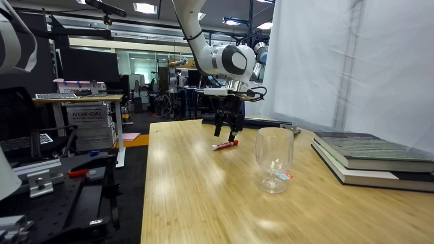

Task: Put the marker in the glass

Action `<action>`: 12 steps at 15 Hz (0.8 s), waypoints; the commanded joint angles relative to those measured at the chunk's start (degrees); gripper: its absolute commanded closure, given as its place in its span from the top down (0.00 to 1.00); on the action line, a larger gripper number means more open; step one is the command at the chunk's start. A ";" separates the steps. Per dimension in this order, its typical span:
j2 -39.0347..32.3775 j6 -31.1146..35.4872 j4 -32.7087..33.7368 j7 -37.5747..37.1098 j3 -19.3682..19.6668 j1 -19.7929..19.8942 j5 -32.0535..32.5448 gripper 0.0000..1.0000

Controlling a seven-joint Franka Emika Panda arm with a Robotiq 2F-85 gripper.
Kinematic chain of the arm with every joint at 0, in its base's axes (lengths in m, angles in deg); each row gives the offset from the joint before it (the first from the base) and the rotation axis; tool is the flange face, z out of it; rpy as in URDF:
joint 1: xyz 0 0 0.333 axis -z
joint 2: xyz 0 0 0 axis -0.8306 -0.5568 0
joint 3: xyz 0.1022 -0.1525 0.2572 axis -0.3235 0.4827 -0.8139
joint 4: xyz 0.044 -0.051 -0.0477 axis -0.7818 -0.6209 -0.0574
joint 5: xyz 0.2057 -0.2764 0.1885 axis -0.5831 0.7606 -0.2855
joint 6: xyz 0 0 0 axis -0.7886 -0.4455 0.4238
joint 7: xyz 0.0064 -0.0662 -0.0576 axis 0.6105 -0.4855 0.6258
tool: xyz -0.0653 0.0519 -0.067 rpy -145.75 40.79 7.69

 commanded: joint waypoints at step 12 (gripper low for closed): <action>-3.86 -1.73 3.53 0.56 0.82 -1.28 0.74 1.00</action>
